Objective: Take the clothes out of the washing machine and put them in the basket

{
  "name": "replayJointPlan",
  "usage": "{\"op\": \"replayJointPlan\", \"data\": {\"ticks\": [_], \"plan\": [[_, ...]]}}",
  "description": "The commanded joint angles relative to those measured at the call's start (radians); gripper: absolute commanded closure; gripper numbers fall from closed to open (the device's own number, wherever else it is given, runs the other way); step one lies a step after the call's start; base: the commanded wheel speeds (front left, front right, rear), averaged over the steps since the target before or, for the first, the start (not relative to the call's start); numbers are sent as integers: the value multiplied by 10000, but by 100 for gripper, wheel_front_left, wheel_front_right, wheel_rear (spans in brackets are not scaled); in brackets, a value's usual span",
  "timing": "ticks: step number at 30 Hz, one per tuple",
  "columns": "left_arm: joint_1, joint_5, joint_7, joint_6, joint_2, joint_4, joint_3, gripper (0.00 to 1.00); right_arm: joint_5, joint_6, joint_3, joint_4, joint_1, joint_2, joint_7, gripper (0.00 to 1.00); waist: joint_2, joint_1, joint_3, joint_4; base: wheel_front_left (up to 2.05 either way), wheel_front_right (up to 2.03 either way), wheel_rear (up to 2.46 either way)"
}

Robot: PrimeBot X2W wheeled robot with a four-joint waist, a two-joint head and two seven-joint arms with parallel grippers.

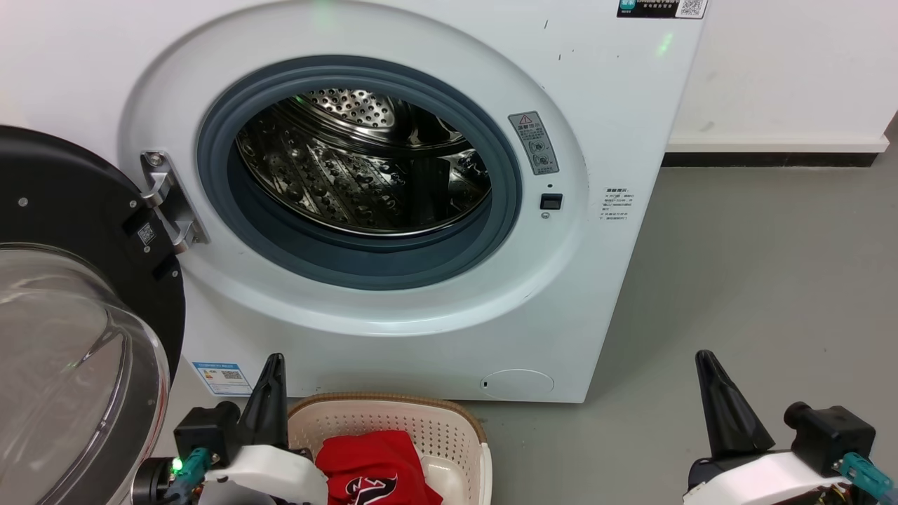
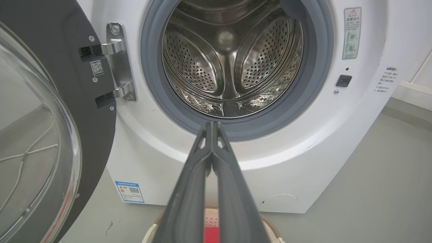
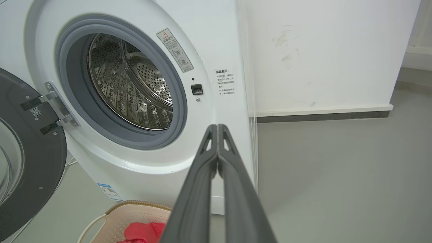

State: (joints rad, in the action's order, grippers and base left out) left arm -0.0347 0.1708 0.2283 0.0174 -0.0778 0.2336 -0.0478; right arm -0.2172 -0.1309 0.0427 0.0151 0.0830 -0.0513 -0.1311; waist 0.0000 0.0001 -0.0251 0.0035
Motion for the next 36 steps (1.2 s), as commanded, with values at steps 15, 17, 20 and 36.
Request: {"op": "replayJointPlan", "data": {"ticks": [15, 17, 20, 36], "plan": [[-315, 3048, -651, 253, 53, -153, 332, 100, -3166, 0, -91, 378, -577, -223, 312, 100, 0, 0, 36, -6, 0, 0, 0], [-328, 3392, -732, 278, 60, -150, 370, 100, -3521, 1, -106, 432, -623, -239, 349, 100, 0, 0, 41, -6, 0, 0, 0], [-349, 3896, -854, 318, 68, -143, 425, 100, -4030, 1, -130, 515, -677, -259, 416, 100, 0, 0, 48, -7, 0, 0, 0], [-468, 6307, -1441, 514, 113, -91, 701, 100, -6455, 1, -281, 907, -987, -335, 735, 100, 0, 0, 85, -12, 0, 0, 0]]}}
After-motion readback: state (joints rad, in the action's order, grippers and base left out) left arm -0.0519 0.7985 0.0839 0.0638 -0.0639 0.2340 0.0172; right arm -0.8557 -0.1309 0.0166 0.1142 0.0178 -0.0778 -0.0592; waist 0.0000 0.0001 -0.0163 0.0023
